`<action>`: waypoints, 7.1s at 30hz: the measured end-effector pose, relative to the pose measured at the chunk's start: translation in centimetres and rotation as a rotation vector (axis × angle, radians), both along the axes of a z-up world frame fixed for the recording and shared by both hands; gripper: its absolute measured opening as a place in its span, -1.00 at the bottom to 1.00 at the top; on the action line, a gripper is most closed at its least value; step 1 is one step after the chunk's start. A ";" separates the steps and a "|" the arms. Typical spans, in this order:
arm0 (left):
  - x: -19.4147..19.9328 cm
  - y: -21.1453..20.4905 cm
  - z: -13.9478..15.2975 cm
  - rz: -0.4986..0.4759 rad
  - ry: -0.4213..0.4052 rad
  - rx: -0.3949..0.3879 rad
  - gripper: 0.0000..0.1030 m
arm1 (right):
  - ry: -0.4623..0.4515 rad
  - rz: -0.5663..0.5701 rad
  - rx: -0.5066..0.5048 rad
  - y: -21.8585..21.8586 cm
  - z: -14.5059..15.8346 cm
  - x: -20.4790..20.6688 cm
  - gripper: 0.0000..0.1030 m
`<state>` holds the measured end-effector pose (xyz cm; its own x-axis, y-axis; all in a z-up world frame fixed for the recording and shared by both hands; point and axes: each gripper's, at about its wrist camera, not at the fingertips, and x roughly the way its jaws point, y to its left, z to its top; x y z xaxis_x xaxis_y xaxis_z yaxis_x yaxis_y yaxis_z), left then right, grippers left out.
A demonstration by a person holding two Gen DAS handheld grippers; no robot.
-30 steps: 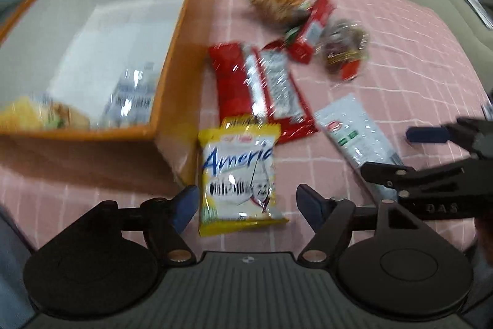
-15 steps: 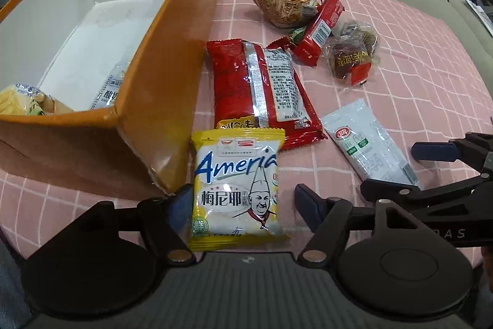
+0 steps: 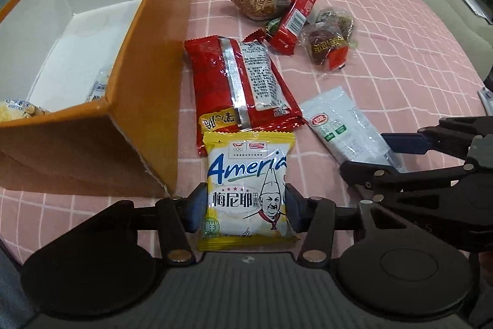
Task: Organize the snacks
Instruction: 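Grasp the yellow Ameria bag with the left tool while the right grasps the white-green packet, then carry both packets over the box and lower them inside, then open both tools to release the packets and lift away from the box, then move both tools back over the snacks beside the box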
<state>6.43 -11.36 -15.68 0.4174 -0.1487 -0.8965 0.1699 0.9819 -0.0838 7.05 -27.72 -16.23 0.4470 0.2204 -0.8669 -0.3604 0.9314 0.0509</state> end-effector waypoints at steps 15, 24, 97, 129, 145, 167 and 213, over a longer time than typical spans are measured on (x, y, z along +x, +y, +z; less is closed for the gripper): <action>-1.3 0.9 5.3 -0.036 -0.072 -0.102 0.12 | -0.034 -0.102 0.132 -0.3 4.1 -2.3 -0.11; -1.8 2.9 9.9 0.001 -0.156 -0.115 0.13 | -0.104 -0.079 0.116 1.2 7.9 -2.6 -0.12; 12.8 13.7 5.5 -0.161 0.128 0.300 0.29 | -0.116 0.506 -0.243 24.0 5.8 10.8 0.27; 0.8 10.0 17.5 0.093 -0.322 -0.002 0.45 | -0.398 0.012 0.092 9.2 16.1 1.0 0.78; -3.2 1.3 13.7 -0.038 -0.283 -0.118 0.45 | -0.286 -0.111 0.015 0.8 8.9 -3.6 0.77; -0.8 -4.9 5.4 0.121 -0.185 0.028 0.44 | -0.212 -0.102 -0.070 -1.5 2.9 -1.8 0.62; 8.7 -6.7 -0.3 0.331 -0.070 0.236 0.44 | -0.212 -0.028 0.095 -4.5 0.6 14.7 0.46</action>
<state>15.14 -18.08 -15.95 0.4692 0.2099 -0.8578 -0.1607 0.9754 0.1508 21.75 -32.19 -15.62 0.6239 0.2812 -0.7291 -0.3464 0.9359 0.0645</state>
